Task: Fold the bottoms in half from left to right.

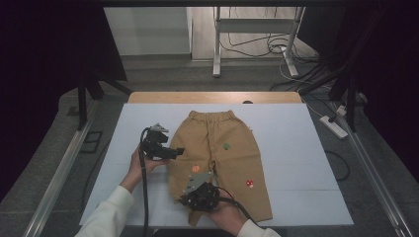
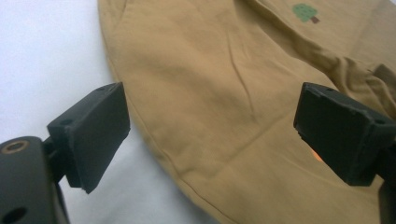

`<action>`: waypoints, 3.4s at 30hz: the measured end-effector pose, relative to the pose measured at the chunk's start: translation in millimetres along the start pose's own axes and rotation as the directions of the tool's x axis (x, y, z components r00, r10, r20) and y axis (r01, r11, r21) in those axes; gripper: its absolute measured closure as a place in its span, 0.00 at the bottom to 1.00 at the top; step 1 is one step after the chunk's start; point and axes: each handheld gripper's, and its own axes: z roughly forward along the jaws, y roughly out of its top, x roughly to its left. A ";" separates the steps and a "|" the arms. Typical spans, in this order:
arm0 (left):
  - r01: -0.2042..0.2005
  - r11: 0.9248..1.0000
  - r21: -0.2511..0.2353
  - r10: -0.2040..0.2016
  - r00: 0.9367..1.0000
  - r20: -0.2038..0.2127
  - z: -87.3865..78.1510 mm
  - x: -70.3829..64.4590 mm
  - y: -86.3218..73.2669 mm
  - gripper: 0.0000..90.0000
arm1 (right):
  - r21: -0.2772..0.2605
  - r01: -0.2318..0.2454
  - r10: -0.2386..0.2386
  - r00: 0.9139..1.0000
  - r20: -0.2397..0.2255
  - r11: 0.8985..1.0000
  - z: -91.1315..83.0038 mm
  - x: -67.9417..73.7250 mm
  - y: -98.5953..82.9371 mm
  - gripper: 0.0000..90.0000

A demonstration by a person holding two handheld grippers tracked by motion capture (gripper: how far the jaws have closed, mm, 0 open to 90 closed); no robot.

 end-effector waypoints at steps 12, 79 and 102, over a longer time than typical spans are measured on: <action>0.009 1.000 0.027 -0.008 1.000 -0.014 16.6 11.3 11.1 0.13 | 0.001 -0.001 0.001 1.000 -0.003 1.000 0.3 -0.2 -0.6 0.96; 0.052 0.998 0.023 -0.055 0.984 0.172 42.3 30.4 34.9 0.93 | 0.006 -0.021 0.021 1.000 0.016 1.000 -13.3 -5.9 -9.9 0.96; 0.053 0.997 -0.060 -0.039 0.978 0.207 30.1 16.6 44.9 0.93 | -0.032 -0.076 0.078 0.995 0.067 0.997 -48.1 -11.2 -27.9 0.96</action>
